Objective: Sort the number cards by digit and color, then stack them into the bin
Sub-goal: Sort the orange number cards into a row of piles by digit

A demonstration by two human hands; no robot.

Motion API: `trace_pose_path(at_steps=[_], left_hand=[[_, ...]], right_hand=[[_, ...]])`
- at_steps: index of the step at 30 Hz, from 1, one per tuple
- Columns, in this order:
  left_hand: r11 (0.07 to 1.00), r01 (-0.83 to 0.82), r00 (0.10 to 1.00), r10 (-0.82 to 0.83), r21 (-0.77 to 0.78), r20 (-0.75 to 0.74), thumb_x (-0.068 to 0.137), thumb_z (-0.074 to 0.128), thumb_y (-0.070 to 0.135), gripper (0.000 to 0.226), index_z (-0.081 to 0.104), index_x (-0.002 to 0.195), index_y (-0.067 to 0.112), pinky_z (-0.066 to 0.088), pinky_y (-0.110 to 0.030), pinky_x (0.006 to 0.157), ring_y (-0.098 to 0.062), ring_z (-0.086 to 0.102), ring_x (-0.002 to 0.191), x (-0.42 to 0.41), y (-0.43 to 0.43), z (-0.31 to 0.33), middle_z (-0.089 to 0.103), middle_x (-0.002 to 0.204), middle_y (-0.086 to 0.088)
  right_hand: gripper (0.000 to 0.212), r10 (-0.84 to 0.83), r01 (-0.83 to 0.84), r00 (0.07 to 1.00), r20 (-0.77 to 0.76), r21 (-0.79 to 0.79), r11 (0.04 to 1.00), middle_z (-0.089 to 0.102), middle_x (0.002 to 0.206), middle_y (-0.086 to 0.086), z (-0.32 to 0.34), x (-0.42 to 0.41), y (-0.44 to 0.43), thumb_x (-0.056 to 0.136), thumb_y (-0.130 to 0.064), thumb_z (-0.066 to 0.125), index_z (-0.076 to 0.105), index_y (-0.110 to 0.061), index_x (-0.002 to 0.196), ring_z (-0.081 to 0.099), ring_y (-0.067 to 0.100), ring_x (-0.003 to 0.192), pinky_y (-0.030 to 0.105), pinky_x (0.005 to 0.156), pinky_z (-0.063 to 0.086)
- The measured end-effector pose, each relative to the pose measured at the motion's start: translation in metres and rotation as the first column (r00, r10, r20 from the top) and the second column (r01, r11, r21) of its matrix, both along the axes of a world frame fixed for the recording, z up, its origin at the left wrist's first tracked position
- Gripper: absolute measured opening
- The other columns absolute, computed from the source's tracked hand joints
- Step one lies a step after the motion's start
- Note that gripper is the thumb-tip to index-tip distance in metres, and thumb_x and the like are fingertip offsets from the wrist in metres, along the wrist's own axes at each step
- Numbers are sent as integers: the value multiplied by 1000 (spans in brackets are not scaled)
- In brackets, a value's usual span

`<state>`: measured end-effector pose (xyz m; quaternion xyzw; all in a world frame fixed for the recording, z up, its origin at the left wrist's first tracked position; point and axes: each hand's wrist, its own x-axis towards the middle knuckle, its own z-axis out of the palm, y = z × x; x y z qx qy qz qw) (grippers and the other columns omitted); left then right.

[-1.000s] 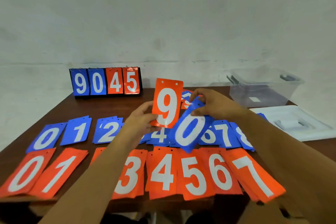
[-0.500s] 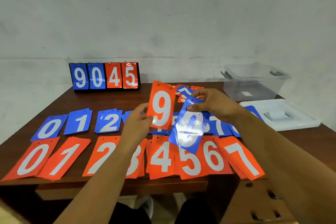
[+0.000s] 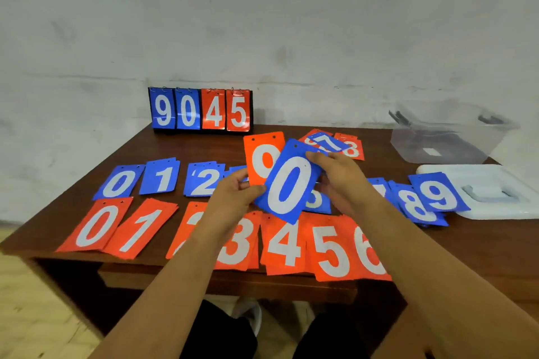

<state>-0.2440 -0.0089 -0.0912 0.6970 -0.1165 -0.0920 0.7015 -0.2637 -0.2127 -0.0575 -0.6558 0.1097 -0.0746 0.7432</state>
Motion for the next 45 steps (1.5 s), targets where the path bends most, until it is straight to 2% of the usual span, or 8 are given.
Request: trace_pose_path(at_steps=[3,11,16,24,29,35,42,45], left_hand=[[1000,-4,999,4,-13,-42,96,57,8,26,66,118,17,59,-42,82,-22,72,99,3,22,-3,75,107,-3],[954,-132,991,121,268,57,88,71,27,33,56,117,30,60,-41,84,-15,71,97,6,79,-10,74,104,4],[900,-283,957,245,331,153,93,65,21,21,55,111,21,49,-10,58,-4,64,89,14,112,-9,66,91,7],[739,-637,769,630,219,109,88,64,14,15,63,103,12,54,-42,82,-29,64,97,85,208,-13,66,111,-13],[615,-699,693,708,364,135,86,61,6,24,64,109,-2,45,-30,79,-31,63,99,129,253,-30,67,110,-18],[447,-683,681,675,578,283,86,63,7,25,66,106,-7,46,-35,85,-41,61,106,161,271,-43,68,111,-25],[246,-606,723,565,756,396,90,64,31,35,69,110,3,47,-40,90,-34,61,105,174,287,-57,69,112,-18],[313,-681,695,561,663,449,92,59,24,26,68,104,3,49,-37,83,-30,62,97,164,273,-49,69,105,-18]], right_hand=[[17,130,-121,987,-93,96,988,75,98,11,-9,-1,30,94,-11,60,66,-3,107,72,27,91,47,86,57],[6,224,-229,973,-55,-113,967,76,90,5,-25,6,97,90,-8,66,68,-5,95,74,18,78,29,62,60],[30,218,-226,974,-63,-166,960,74,94,18,-26,17,123,80,-17,78,62,5,93,72,32,87,53,82,58],[20,161,-179,978,-131,-135,975,77,86,7,-34,43,142,85,-21,73,68,-6,97,75,24,82,49,81,59],[14,168,-200,967,-191,-163,966,76,88,8,-39,62,160,92,-24,66,71,-11,96,75,24,81,49,81,59],[15,193,-231,959,-208,-178,957,76,95,7,-42,80,179,91,-25,66,69,-14,101,75,21,81,45,79,60],[15,172,-224,956,-236,-213,951,74,98,4,-46,87,191,89,-28,68,68,-19,101,74,20,82,47,78,60],[14,164,-209,962,-216,-204,956,74,97,3,-46,85,195,89,-29,67,68,-19,99,74,20,81,44,77,61]])
